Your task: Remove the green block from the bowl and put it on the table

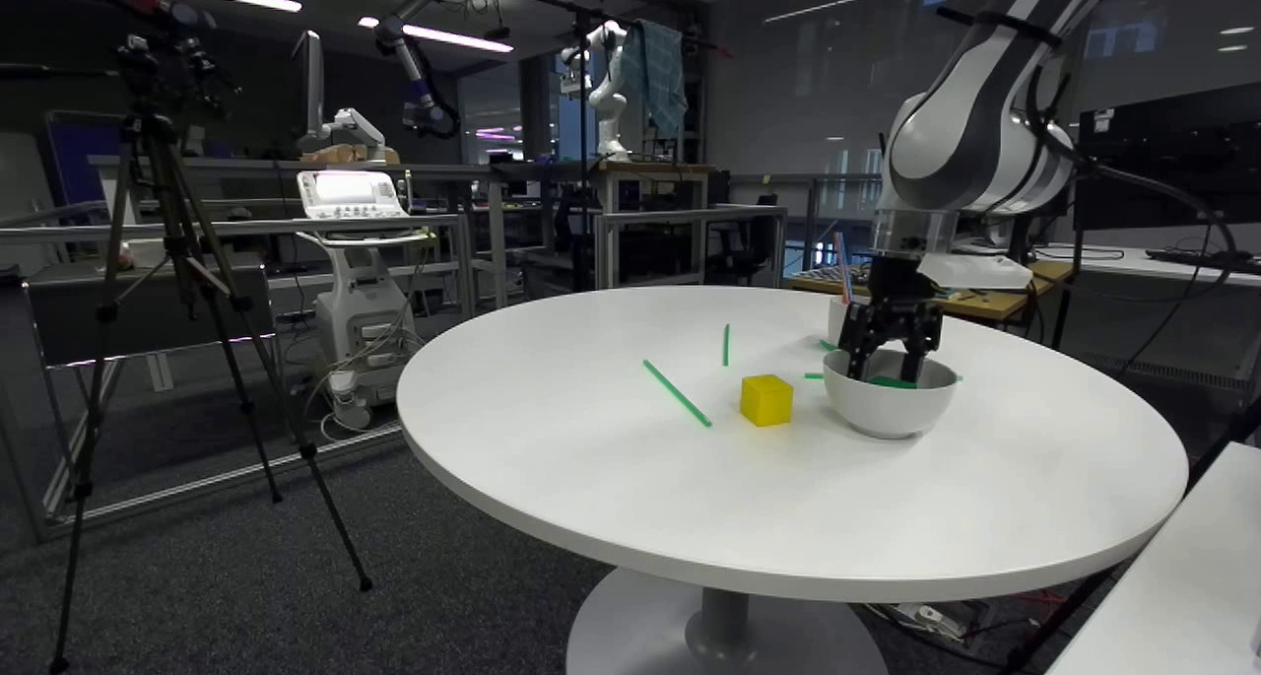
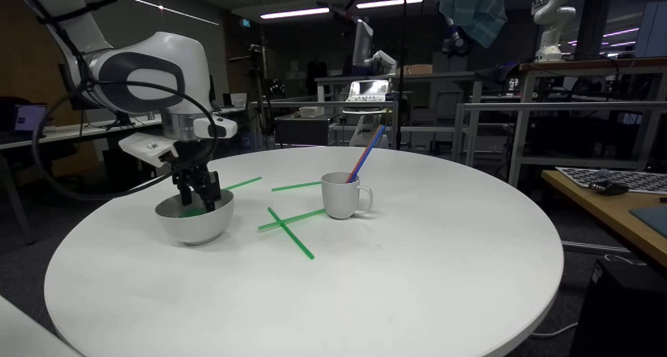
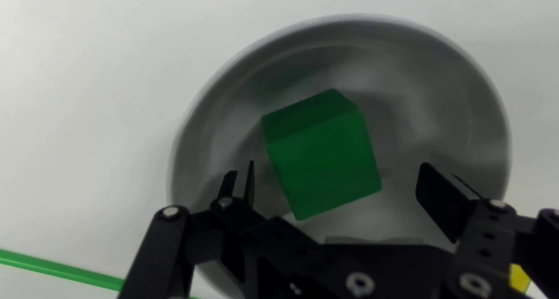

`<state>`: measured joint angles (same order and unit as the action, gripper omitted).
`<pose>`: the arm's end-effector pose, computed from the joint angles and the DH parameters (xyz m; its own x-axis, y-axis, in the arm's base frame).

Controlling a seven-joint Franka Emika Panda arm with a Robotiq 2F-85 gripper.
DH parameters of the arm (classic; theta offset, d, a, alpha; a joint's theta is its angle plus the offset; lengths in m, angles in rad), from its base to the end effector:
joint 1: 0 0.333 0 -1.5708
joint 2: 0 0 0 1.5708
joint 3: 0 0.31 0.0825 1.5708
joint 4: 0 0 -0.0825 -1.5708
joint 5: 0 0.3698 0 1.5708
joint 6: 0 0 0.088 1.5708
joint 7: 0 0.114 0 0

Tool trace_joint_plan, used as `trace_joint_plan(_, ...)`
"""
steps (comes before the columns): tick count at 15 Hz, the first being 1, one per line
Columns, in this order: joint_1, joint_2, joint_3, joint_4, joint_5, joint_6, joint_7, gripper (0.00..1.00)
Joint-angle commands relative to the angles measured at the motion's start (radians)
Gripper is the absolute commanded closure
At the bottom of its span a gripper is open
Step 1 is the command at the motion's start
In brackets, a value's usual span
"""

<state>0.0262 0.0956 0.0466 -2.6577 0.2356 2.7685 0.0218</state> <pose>0.4163 0.0214 0.2096 0.9859 -0.1675 0.0026 -0.1665 -0.9817 -0.0928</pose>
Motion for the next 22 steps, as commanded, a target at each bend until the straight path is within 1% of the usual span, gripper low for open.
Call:
trace_joint_plan(1,-0.008,-0.003,0.018,-0.016,0.056,0.012,-0.039,0.0)
trace_joint_plan(7,-0.01,-0.004,0.032,-0.032,0.12,0.013,-0.062,0.0)
trace_joint_plan(8,-0.012,-0.003,0.034,-0.032,0.136,0.012,-0.073,0.04)
trace_joint_plan(9,-0.013,-0.004,0.037,-0.032,0.154,0.01,-0.091,0.28)
trace_joint_plan(10,-0.014,-0.004,0.038,-0.031,0.169,0.009,-0.105,0.28)
trace_joint_plan(11,-0.014,-0.004,0.039,-0.031,0.181,0.008,-0.119,0.31)
trace_joint_plan(13,-0.015,-0.005,0.038,-0.031,0.195,0.007,-0.139,0.46)
trace_joint_plan(14,-0.015,-0.005,0.038,-0.031,0.201,0.006,-0.146,0.55)
trace_joint_plan(16,-0.014,-0.007,0.038,-0.031,0.209,0.006,-0.156,0.68)
trace_joint_plan(18,-0.014,-0.01,0.035,-0.033,0.203,0.007,-0.156,0.68)
trace_joint_plan(22,-0.012,-0.05,0.02,-0.042,0.156,0.008,-0.127,0.68)
